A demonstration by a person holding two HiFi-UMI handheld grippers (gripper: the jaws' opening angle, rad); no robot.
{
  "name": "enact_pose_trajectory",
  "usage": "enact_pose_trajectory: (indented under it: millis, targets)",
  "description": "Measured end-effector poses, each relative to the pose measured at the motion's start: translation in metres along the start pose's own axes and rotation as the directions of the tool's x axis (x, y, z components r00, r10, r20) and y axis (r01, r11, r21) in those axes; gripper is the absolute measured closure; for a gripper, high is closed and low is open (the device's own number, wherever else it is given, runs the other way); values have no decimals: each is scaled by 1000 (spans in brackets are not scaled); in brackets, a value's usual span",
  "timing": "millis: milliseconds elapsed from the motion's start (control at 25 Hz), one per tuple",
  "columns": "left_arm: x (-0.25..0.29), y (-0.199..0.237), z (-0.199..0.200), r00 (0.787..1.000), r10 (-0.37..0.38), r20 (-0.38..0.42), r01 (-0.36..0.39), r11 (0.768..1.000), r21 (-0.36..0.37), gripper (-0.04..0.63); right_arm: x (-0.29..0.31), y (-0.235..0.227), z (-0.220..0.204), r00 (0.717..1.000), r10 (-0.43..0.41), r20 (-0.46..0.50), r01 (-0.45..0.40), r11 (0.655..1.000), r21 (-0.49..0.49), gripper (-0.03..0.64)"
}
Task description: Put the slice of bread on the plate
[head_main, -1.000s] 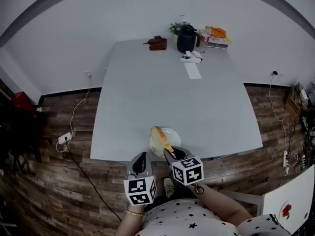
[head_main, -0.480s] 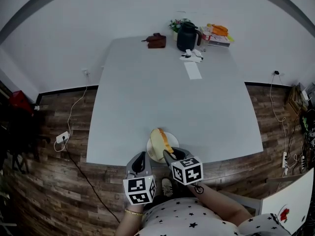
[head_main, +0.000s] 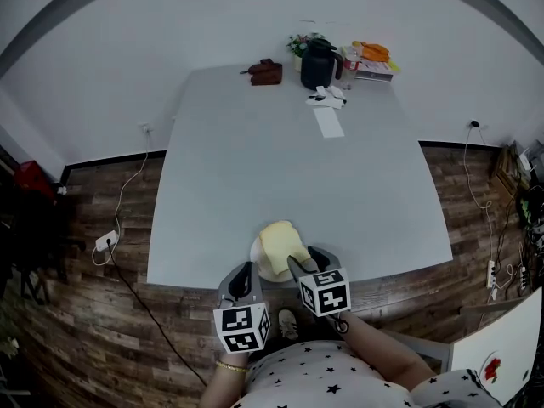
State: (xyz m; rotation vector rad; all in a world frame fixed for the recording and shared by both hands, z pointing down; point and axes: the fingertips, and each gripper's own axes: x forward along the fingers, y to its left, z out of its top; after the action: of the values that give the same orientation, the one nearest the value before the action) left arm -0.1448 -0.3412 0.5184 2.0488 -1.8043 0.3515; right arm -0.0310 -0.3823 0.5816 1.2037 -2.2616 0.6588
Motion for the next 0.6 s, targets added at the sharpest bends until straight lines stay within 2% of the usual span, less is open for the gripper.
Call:
enact_pose_trajectory:
  millis: [240, 480, 600]
  targets:
    - [1, 0, -2, 1000, 3, -5, -3, 1000, 3, 588, -6, -9, -1, 1000, -23, 7, 23, 1000, 12, 385]
    - [-5, -2, -3, 1000, 5, -3, -5, 1000, 5, 588, -19, -4, 3, 999, -13, 38, 12, 1000, 24, 385]
    - [-11, -4, -4, 1000, 3, -4, -3, 1000, 6, 586, -32, 5, 10, 997, 5, 72, -7, 1000, 28, 414]
